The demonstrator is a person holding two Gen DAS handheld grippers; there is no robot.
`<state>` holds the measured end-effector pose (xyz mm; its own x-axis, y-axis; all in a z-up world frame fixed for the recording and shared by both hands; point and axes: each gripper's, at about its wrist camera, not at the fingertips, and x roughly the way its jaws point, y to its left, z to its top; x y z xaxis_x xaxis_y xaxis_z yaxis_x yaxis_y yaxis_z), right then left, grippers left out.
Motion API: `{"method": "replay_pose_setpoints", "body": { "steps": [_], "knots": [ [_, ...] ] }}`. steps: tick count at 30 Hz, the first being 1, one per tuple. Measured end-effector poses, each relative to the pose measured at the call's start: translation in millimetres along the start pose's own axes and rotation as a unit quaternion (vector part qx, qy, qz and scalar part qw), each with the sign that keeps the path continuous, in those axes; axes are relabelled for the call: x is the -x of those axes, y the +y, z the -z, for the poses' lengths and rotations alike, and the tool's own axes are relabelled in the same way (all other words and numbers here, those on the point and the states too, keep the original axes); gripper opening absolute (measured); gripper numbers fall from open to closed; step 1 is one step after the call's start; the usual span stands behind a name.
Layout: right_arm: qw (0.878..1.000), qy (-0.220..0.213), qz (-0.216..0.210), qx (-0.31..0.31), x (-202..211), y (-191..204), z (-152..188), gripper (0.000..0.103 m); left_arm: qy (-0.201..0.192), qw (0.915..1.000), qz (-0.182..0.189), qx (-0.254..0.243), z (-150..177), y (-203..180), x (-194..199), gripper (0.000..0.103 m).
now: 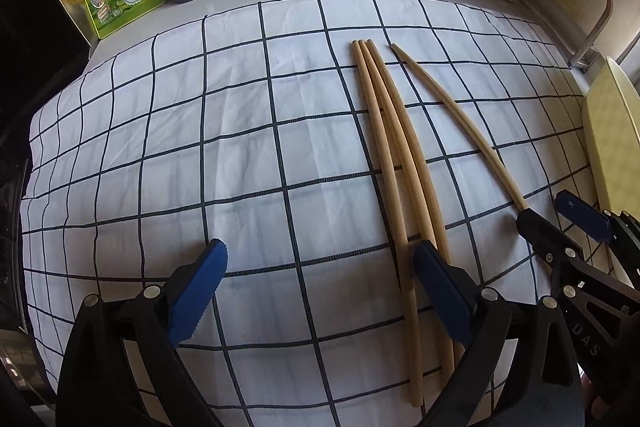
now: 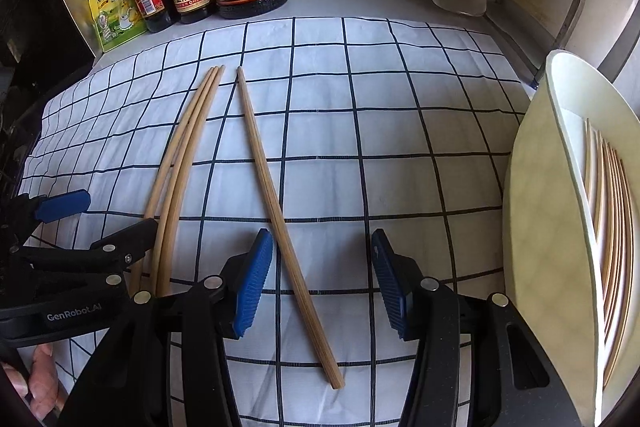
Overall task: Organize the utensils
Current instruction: 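Lower and close the left tool on a chopstick while the right tool grasps another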
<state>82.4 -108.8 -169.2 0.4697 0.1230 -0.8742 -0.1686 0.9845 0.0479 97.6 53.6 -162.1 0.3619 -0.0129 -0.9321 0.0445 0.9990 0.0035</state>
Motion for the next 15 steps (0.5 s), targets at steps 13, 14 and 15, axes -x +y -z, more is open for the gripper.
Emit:
{"method": "replay_pose_setpoints", "body": {
  "steps": [13, 14, 15],
  "knots": [
    [0.999, -0.011, -0.004, 0.050, -7.7, 18.2, -9.9, 0.044, -0.026, 0.9997, 0.004, -0.004, -15.0, -3.6, 0.3, 0.060],
    [0.999, -0.011, -0.005, 0.053, -7.7, 19.6, -10.2, 0.041, -0.027, 0.9996, 0.005, -0.006, -14.2, -4.6, 1.7, 0.056],
    [0.998, -0.010, -0.007, 0.055, -7.6, 21.8, -10.2, 0.037, -0.028, 0.9996, 0.006, -0.007, -13.6, -5.6, 3.1, 0.047]
  ]
}}
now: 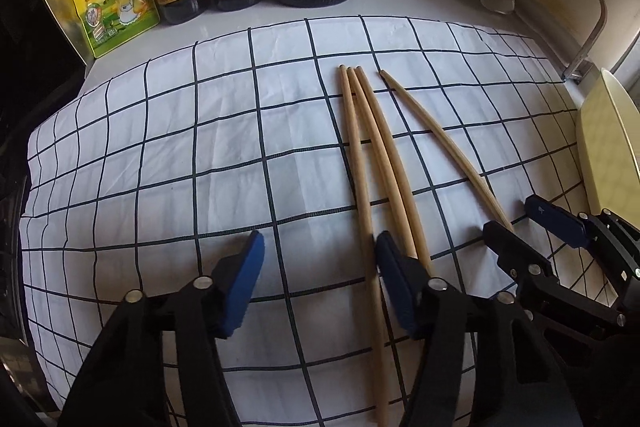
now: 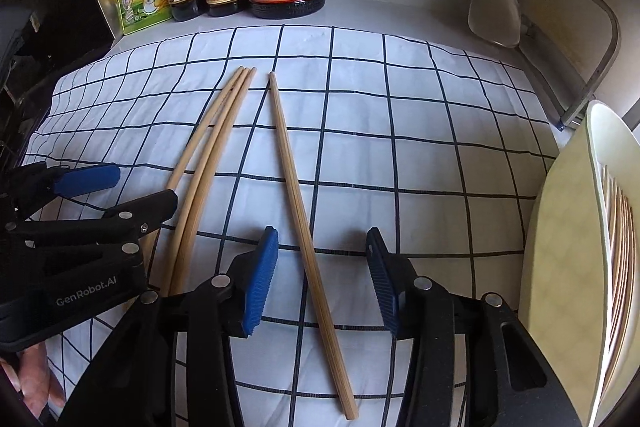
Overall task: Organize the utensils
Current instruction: 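Lower and close the left tool on a chopstick while the right tool grasps another, then carry the left tool's chopstick over the white basin while the right tool carries its own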
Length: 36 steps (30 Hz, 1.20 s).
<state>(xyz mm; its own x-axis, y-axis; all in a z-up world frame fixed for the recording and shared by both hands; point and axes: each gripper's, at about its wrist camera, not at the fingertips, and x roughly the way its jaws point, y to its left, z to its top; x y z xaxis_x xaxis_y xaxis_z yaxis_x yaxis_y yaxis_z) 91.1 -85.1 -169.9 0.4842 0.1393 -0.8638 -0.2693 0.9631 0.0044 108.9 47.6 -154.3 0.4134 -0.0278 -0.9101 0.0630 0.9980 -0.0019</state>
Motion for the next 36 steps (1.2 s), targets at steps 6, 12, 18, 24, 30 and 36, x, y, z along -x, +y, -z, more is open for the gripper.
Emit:
{"method": "replay_pose_setpoints", "body": {
  "steps": [6, 12, 18, 24, 30, 36],
  "knots": [
    [1.000, -0.001, -0.003, 0.007, 1.5, 10.4, -0.7, 0.008, -0.002, 0.9998, 0.009, -0.018, 3.7, -5.5, 3.9, 0.007],
    [0.999, 0.012, -0.030, -0.038, 8.0, 2.0, 2.3, 0.006, 0.011, 0.9996, 0.019, -0.020, 12.2, -6.7, 10.4, 0.007],
    [0.996, -0.002, -0.053, -0.077, 32.4, 0.6, 13.1, 0.006, 0.026, 0.9990, 0.026, -0.025, 21.8, -1.5, 20.8, 0.007],
    [0.992, -0.014, -0.074, -0.098, 61.7, -6.3, 24.9, 0.006, 0.024, 0.9978, 0.044, -0.044, 23.6, -6.6, 46.4, 0.007],
    [0.986, -0.036, -0.082, -0.142, 99.2, -35.7, 36.8, 0.006, -0.004, 0.9958, 0.063, -0.066, 8.3, -29.8, 78.1, 0.007],
    [0.980, -0.074, -0.058, -0.175, 142.6, -75.7, 42.4, 0.006, -0.039, 0.9890, 0.101, -0.100, -11.3, -74.8, 108.0, 0.007]
  ]
}}
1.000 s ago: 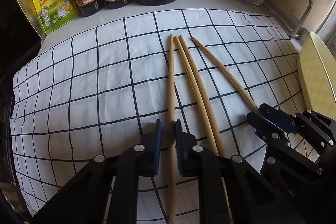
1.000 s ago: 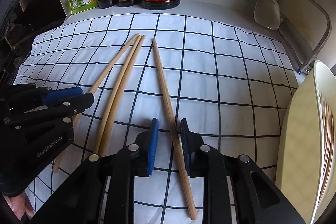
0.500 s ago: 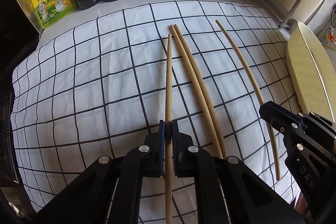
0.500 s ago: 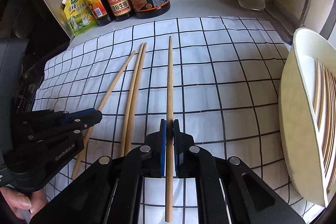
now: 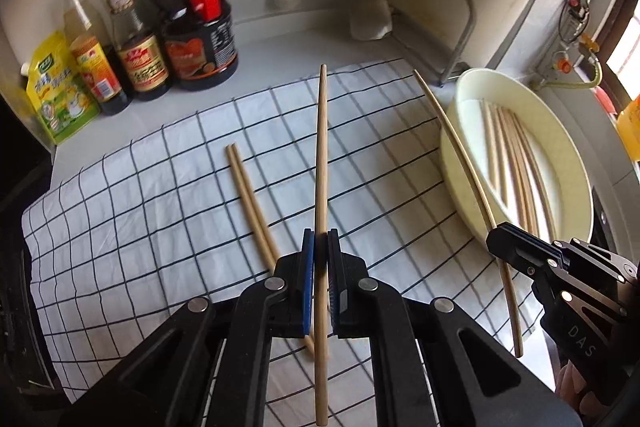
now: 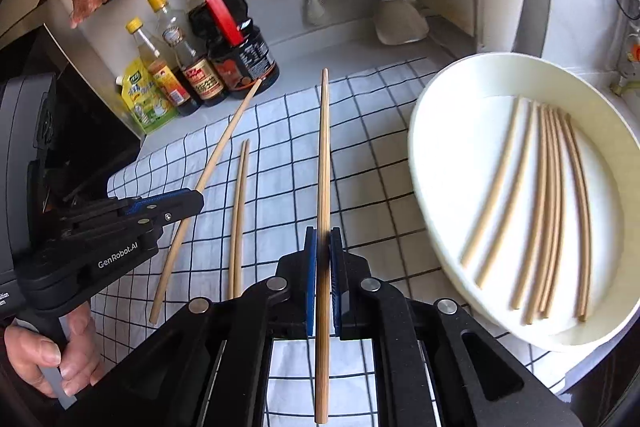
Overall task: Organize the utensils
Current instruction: 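Carry the left tool's chopstick over the white basin while the right tool carries its own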
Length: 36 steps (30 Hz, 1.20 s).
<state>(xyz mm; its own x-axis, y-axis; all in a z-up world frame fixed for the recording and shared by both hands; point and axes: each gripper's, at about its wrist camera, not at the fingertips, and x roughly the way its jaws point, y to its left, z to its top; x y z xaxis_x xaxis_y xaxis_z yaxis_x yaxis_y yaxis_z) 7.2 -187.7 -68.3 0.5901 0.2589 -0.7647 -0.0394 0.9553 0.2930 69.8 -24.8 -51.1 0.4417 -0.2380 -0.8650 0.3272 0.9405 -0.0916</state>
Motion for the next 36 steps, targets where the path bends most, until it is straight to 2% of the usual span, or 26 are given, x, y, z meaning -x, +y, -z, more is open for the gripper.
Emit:
{"method": "replay_pose_setpoints", "body": {
  "steps": [8, 19, 25, 36],
  "knots": [
    [0.997, -0.052, 0.040, -0.049, 40.6, -64.2, -17.0, 0.006, -0.016, 0.9978, 0.035, -0.054, -32.3, -65.6, 2.0, 0.007],
    [0.989, -0.051, 0.078, -0.113, 45.2, -145.4, -15.7, 0.006, 0.002, 0.9891, 0.076, -0.126, -56.7, -157.4, -25.7, 0.007],
    [0.988, -0.041, 0.083, -0.123, 36.4, -170.8, -14.1, 0.006, 0.014, 0.9858, 0.077, -0.148, -64.6, -188.3, -45.0, 0.007],
    [0.986, -0.010, 0.084, -0.143, 5.0, -200.0, -17.0, 0.006, 0.052, 0.9838, 0.056, -0.162, -78.1, -216.6, -93.8, 0.007]
  ]
}}
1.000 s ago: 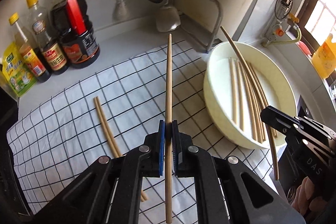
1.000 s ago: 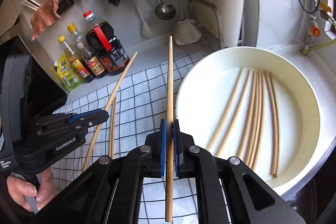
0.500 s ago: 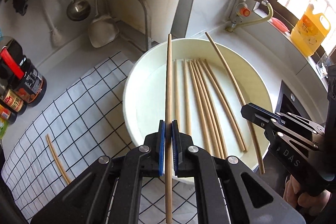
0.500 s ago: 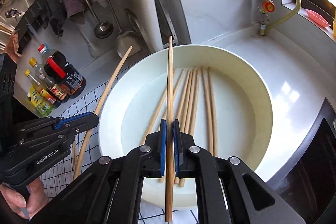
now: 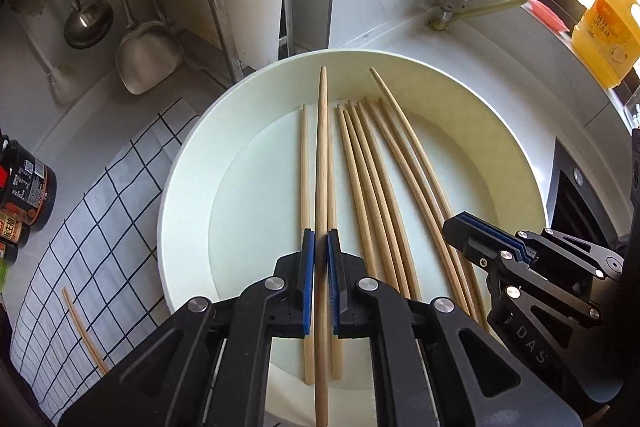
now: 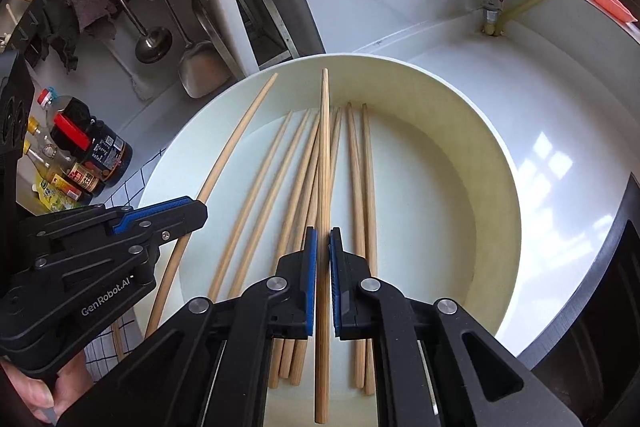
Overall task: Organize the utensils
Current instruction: 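Carry the left tool's chopstick over the white basin while the right tool carries its own, then open the left tool to drop its chopstick while the right tool opens too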
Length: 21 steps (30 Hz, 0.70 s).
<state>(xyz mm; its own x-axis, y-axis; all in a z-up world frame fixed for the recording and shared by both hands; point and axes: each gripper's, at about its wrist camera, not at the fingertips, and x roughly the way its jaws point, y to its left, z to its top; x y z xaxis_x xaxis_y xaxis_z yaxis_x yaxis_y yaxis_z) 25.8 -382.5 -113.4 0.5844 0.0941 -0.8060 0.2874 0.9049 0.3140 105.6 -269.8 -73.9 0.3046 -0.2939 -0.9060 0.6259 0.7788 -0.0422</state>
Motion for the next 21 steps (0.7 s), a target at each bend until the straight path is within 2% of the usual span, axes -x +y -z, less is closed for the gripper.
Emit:
{"method": "replay_pose_setpoints", "body": {
  "steps": [6, 15, 17, 19, 21],
  "knots": [
    [1.000, 0.019, -0.001, -0.017, -14.4, -11.6, 0.6, 0.006, 0.025, 0.9997, -0.001, -0.001, -1.6, -3.6, -21.4, 0.007],
    [1.000, 0.023, 0.001, -0.018, -15.5, -16.2, 0.3, 0.007, 0.027, 0.9996, -0.011, 0.004, -7.1, -3.6, -22.5, 0.010],
    [1.000, 0.019, 0.005, -0.020, -13.9, -16.3, 1.1, 0.011, 0.028, 0.9994, -0.016, 0.010, -7.8, -0.7, -21.3, 0.025],
    [1.000, 0.014, 0.006, -0.019, -10.7, -15.7, 1.7, 0.011, 0.023, 0.9992, -0.024, 0.021, -5.8, 4.6, -15.9, 0.064],
    [1.000, 0.010, 0.003, -0.018, -7.2, -14.8, 2.4, 0.012, 0.010, 0.9992, -0.027, 0.029, -3.8, 8.7, -7.8, 0.064]
  ]
}}
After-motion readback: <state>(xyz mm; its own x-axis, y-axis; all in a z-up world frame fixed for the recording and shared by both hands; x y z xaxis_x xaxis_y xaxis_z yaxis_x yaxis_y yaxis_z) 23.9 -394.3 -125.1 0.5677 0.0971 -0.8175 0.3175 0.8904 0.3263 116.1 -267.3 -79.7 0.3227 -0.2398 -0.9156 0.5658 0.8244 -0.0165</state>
